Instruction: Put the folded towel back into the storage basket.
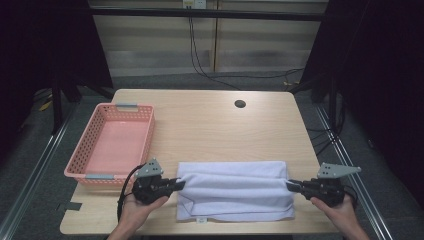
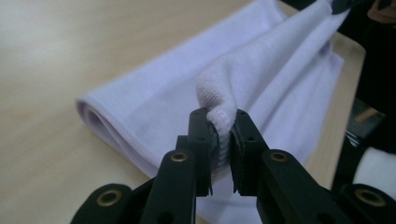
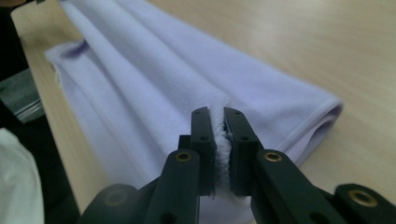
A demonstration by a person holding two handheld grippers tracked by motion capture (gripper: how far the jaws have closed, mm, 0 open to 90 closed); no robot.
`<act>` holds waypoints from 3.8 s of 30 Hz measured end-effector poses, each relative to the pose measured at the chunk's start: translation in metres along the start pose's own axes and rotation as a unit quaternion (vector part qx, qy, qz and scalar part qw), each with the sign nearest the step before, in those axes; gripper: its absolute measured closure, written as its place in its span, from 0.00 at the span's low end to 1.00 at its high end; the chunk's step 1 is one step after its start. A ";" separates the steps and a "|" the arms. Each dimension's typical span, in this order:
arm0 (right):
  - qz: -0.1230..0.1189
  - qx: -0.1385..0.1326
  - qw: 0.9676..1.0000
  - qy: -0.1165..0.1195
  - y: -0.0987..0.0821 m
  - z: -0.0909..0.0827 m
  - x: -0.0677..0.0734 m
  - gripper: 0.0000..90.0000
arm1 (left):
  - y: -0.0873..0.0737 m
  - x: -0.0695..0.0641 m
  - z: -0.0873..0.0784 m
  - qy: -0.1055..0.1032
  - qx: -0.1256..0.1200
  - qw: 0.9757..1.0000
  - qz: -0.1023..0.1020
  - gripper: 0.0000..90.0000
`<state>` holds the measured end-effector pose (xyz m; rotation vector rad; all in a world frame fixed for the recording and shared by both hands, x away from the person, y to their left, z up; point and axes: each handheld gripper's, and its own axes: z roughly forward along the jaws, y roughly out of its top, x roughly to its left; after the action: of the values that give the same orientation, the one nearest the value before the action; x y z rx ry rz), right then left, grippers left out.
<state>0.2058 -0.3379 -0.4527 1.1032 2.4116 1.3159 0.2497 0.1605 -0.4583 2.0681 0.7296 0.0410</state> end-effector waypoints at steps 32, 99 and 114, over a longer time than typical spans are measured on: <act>-0.002 0.107 0.988 -0.113 -0.009 0.049 -0.001 0.63 | 0.000 0.029 0.048 0.009 0.065 0.998 -0.017 0.65; -0.203 0.070 0.975 0.063 0.073 0.225 0.159 0.68 | 0.047 0.086 0.077 0.081 0.022 0.994 -0.075 0.40; -0.102 0.076 0.987 0.097 0.080 0.222 0.140 0.85 | 0.048 0.091 0.100 0.050 0.047 0.996 -0.059 0.51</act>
<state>0.2543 -0.0707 -0.4957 0.7640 2.7200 1.2412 0.3778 0.1118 -0.5017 2.1213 0.9295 0.0450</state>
